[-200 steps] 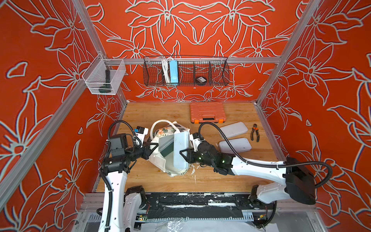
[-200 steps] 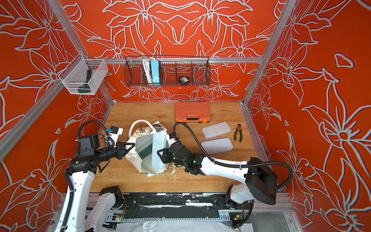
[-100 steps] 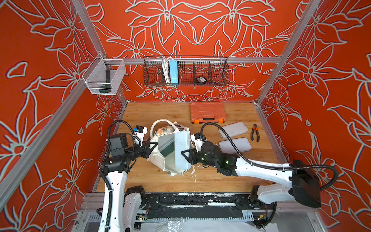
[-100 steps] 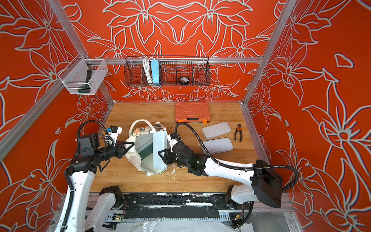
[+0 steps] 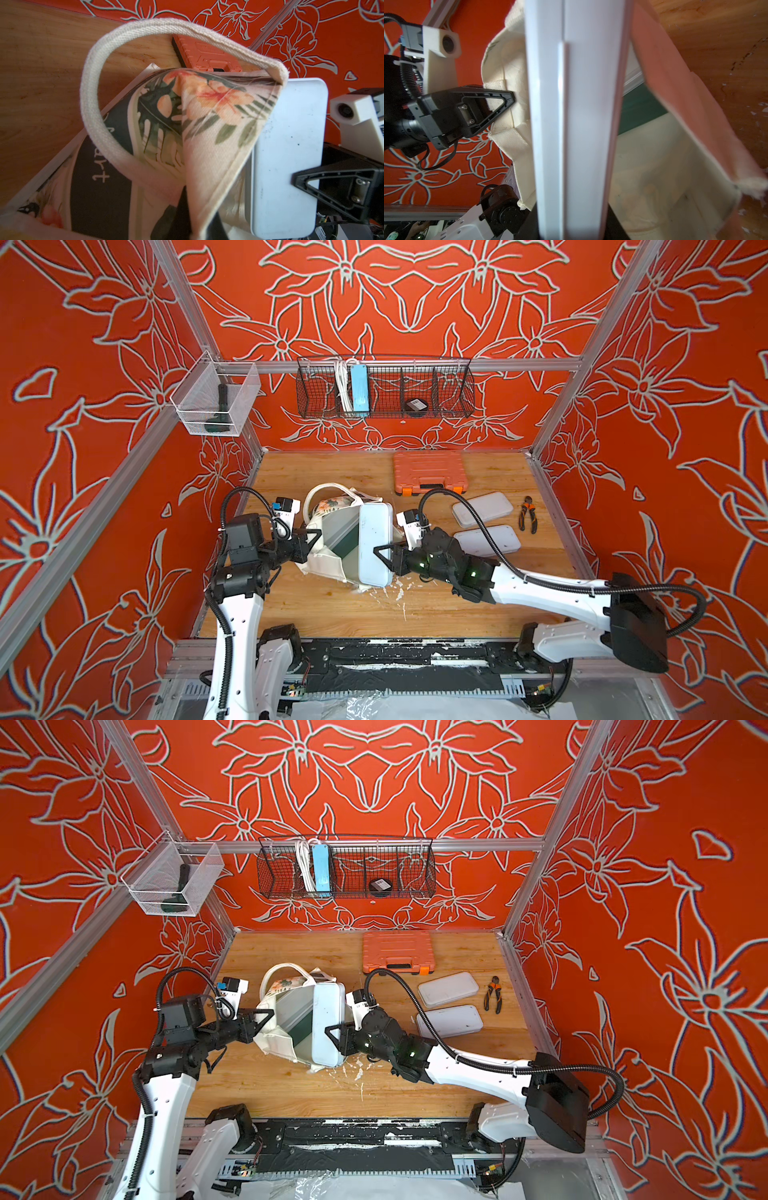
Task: Take out the pencil case from the canvas bag
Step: Pick up the pencil case from the canvas bag, then place the pencil case at the center of the board.
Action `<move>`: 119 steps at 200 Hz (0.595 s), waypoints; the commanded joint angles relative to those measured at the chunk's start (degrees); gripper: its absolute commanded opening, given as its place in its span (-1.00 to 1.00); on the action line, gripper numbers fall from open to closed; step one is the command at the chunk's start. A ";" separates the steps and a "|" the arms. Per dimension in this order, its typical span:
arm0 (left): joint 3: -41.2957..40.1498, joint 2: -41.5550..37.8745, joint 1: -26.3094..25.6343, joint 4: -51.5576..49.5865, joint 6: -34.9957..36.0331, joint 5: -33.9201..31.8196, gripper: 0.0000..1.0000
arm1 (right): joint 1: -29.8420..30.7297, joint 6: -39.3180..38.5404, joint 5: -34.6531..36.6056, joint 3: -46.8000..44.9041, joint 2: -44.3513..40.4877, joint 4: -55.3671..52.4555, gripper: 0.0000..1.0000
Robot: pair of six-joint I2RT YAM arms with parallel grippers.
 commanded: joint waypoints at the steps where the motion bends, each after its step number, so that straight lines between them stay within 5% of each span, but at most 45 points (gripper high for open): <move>1: -0.72 -0.31 0.58 -0.30 -0.45 -2.65 -1.00 | -0.36 0.00 -0.08 -0.21 -1.09 3.24 -0.90; 119: -0.71 -0.71 0.61 -0.26 -1.06 -3.03 -1.00 | -1.78 -0.49 5.37 -4.27 -9.95 -1.30 -0.89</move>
